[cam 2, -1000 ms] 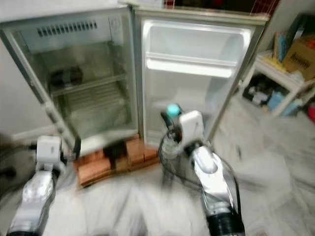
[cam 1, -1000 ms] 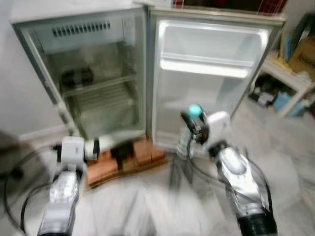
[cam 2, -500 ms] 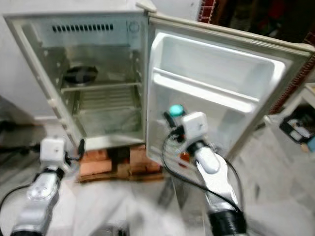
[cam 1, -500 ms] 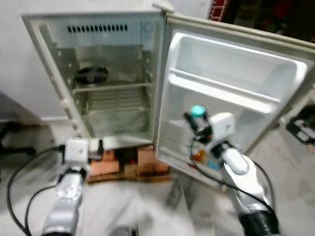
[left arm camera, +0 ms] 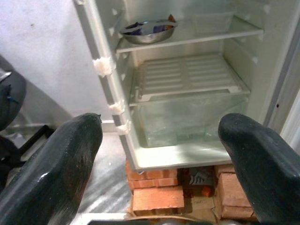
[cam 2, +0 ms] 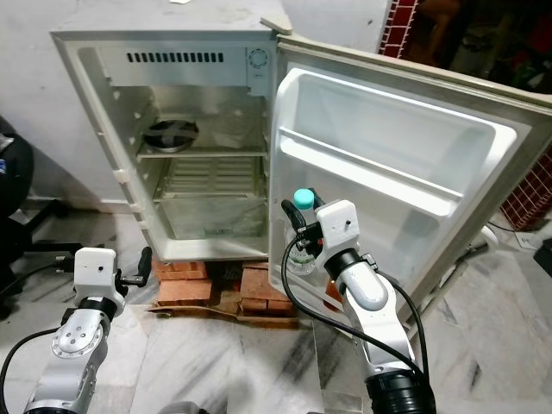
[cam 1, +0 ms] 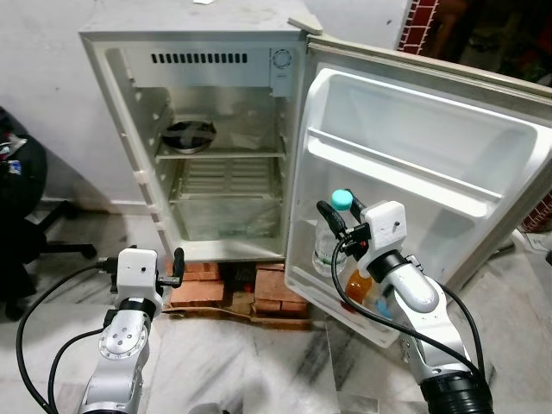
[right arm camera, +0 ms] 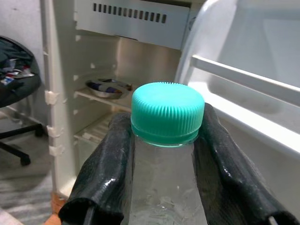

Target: Restocking fridge

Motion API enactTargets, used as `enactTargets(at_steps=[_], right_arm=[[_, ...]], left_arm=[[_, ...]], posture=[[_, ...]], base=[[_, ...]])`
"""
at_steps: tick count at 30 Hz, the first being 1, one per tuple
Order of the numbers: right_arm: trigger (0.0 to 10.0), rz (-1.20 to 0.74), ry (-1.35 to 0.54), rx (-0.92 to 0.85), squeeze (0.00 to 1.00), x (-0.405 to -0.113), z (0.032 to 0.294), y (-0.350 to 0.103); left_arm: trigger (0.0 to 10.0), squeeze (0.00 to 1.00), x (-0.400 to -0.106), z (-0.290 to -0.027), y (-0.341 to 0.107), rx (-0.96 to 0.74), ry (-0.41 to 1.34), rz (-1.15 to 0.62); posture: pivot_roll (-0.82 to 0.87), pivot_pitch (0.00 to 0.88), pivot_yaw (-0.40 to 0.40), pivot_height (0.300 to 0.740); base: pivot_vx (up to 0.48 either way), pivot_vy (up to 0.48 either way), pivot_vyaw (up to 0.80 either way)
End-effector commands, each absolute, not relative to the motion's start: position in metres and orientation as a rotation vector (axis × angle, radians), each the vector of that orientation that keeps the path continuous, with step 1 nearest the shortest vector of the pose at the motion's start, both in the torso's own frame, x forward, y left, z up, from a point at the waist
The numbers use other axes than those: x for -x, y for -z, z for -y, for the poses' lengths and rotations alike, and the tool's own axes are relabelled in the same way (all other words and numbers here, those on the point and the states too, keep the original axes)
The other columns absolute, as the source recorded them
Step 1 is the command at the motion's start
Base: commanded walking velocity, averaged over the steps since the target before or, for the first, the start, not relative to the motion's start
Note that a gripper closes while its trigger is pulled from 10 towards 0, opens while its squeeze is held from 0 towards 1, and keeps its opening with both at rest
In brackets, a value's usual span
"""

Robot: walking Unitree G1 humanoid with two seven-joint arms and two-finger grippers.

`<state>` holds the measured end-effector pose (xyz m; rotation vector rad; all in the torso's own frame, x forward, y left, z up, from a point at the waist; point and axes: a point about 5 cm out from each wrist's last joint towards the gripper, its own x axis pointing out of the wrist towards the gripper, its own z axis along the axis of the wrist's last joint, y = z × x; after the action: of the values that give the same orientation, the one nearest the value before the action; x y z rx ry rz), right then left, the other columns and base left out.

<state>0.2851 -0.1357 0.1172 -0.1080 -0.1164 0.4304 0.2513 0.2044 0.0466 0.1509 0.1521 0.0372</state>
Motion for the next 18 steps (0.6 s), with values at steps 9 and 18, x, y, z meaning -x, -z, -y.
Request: enactTargets(at_steps=[9,18], right_arm=[[10.0,0.124,-0.436,0.109,0.0,-0.283,0.136,-0.118],[10.0,0.106,-0.451,0.122,0.0,-0.276,0.138,-0.111]], left_arm=[[10.0,0.0,-0.252,-0.205,-0.049,-0.154,-0.019,-0.143],[10.0,0.0,-0.249,-0.204,-0.048,-0.155,-0.009,-0.147]], posture=[[0.02,0.0,-0.014,0.74],[0.02,0.0,-0.016,0.74]], base=[[0.269,0.028,0.0],[0.302,0.254,0.0]])
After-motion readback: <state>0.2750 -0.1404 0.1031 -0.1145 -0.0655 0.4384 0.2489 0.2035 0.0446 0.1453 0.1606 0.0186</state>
